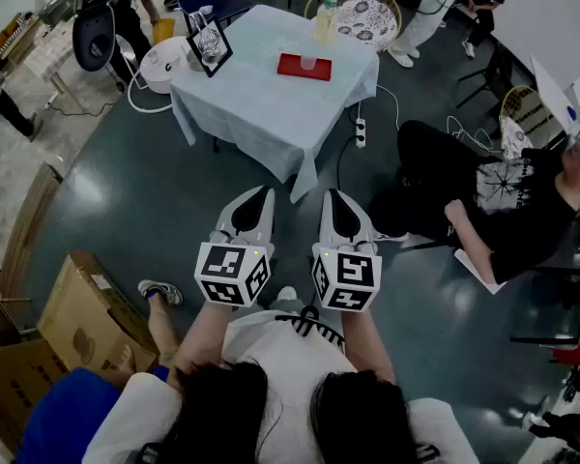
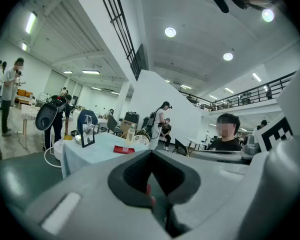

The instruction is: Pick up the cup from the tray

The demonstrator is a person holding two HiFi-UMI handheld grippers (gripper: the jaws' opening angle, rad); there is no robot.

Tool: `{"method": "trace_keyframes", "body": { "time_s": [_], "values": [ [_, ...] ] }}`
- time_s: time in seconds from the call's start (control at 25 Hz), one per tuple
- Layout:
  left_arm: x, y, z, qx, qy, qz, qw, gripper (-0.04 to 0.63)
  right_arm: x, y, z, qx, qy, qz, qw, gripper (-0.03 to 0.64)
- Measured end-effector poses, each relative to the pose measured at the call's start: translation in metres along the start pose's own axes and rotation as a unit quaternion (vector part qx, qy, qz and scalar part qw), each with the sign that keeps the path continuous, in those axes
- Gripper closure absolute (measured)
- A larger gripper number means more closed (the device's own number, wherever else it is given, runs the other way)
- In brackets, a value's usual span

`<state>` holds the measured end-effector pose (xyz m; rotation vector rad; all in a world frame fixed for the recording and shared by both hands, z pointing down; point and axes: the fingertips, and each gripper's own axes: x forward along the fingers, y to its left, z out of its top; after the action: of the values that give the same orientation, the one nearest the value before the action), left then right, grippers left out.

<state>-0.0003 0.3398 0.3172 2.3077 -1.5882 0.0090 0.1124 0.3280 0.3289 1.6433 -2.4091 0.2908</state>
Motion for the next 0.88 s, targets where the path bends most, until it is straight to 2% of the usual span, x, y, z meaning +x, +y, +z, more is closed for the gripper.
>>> {"method": "trace_keyframes", "body": {
  "time_s": [0.56, 0.76, 0.88],
  "values": [
    [0.028, 0.000, -0.003, 0.000, 0.012, 0.000, 0.9999, 0.595, 0.021, -0.016, 0.000, -0.007, 0.008, 0.001, 1.000, 0.594],
    [0.027, -0.002, -0.004, -0.001, 0.015, 0.001, 0.9999, 0.595, 0.022, -0.013, -0.003, 0.001, 0.016, 0.014, 1.000, 0.591],
    [0.026, -0.004, -0.006, -0.002, 0.015, 0.007, 0.9999, 0.595, 0.021, -0.009, -0.007, 0.005, 0.020, 0.041, 0.999, 0.523]
  ]
}}
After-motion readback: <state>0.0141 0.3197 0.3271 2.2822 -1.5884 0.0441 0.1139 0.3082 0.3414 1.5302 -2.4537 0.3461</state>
